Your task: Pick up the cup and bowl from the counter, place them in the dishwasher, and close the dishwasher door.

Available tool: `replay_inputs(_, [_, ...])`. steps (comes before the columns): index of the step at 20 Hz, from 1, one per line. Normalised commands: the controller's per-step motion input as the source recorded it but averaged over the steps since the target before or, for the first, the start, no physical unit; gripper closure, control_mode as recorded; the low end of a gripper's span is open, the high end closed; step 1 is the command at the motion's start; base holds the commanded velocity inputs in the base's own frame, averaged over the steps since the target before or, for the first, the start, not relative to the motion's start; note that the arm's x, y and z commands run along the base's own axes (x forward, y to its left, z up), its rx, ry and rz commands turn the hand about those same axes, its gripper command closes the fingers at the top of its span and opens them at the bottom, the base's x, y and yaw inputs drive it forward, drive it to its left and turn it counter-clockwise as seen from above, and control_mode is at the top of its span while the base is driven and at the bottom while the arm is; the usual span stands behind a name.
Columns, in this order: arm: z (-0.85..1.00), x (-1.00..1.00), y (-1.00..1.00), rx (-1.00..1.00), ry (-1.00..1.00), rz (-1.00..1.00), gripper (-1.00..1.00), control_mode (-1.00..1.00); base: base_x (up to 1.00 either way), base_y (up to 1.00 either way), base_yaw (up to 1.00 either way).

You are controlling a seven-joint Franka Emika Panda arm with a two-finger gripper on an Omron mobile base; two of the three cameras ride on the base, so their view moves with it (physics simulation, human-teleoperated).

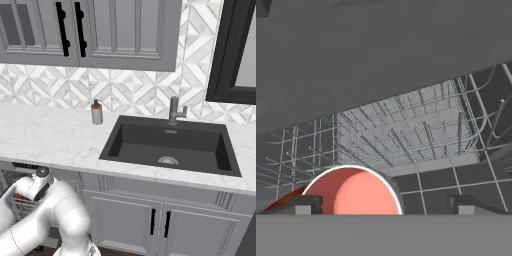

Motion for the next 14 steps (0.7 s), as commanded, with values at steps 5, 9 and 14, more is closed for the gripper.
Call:
replay_inputs(5, [0.10,-0.19,0.32,0.00,0.08,0.07,-1.00,-1.00,0.00,0.00,0.00])
replay_inputs(9, [-0.02,-0.10,0.20,-0.05,0.18,0.09,-1.00,-1.00,0.00,0.00,0.00])
replay_inputs(14, [0.00,-0.60,0.42,-0.09,0.14,0.08,-1.00,-1.00,0.00,0.00,0.00])
